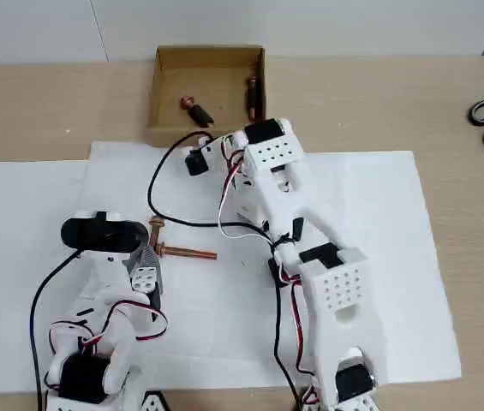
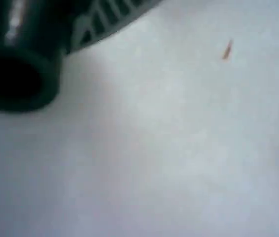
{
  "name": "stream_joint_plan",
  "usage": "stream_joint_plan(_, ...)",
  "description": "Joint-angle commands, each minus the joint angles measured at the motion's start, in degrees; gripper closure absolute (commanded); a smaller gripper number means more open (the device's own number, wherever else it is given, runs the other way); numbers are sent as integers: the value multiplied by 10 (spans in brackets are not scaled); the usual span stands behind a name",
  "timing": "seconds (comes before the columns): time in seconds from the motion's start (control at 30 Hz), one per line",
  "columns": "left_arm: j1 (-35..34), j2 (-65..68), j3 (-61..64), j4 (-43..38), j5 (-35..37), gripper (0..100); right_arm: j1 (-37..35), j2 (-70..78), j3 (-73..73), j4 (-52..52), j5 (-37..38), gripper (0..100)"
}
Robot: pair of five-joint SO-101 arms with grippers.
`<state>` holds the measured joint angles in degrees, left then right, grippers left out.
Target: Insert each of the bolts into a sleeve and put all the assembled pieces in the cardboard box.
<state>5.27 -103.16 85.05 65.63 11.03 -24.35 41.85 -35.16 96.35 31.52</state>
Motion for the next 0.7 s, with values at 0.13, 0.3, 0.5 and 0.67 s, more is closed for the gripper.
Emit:
stream_joint_plan(0.13,-1,-6,-7,-11,-3,994,-2,-12,-161,14,-55,991)
stream_joint_plan(0.3,-1,-6,-5,-30,-3,994,-5,-12,-242,23,-99,992)
stream_joint_plan(0.5,-1,-6,-3,-27,-2,994,-4,-25,-335,24,-132,995)
stream_joint_plan(0.67,-1,-6,-3,-27,-1,994,-13,-62,-427,20,-140,996)
